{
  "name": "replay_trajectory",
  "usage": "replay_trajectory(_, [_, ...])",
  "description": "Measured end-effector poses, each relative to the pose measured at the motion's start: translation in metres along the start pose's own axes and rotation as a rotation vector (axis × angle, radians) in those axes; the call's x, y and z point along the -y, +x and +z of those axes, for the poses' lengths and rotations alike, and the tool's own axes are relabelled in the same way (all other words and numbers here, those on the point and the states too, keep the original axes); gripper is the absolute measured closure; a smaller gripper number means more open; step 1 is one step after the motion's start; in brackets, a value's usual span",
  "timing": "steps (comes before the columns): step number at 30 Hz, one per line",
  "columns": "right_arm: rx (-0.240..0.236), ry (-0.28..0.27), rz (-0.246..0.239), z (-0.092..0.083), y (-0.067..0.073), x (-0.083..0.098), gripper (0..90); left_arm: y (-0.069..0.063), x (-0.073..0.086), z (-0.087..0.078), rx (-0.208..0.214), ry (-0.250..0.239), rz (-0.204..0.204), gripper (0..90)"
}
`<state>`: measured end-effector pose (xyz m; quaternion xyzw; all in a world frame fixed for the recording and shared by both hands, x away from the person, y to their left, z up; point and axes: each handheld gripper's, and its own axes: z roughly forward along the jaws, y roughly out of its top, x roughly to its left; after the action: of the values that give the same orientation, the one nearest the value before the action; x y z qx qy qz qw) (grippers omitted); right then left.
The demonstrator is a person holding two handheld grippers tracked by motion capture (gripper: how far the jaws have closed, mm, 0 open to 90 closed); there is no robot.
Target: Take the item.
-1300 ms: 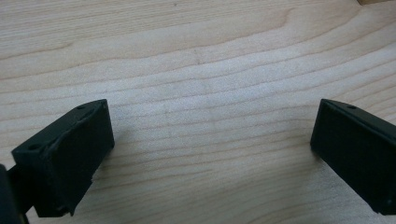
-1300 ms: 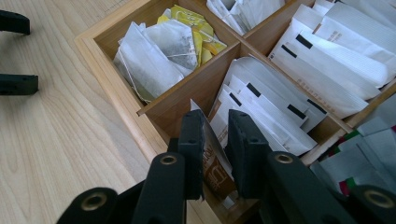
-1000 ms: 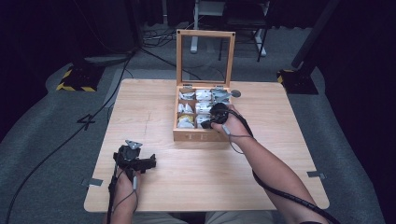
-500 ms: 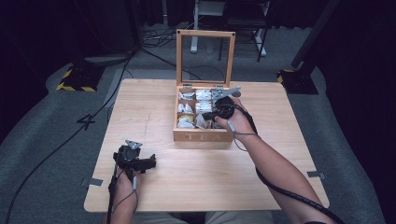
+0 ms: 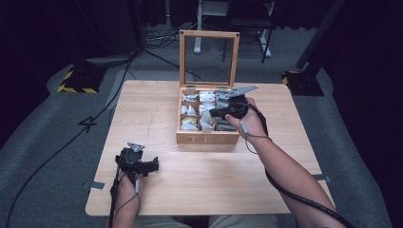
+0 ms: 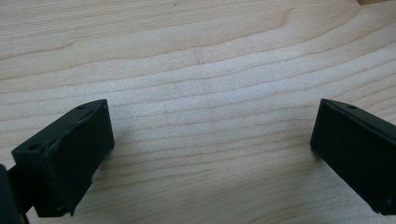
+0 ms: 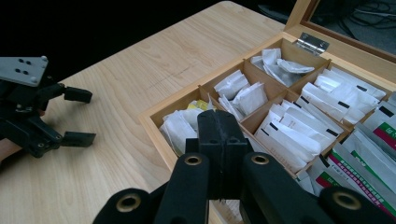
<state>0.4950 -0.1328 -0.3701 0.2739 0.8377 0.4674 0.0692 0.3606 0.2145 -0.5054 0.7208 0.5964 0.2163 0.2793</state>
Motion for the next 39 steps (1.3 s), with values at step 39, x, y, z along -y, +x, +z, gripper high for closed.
replay_trajectory(39, [0.036, -0.170, 0.025, -0.112, 0.001, 0.041, 90.0, 0.000, -0.001, 0.001, 0.004, 0.002, 0.000, 0.0])
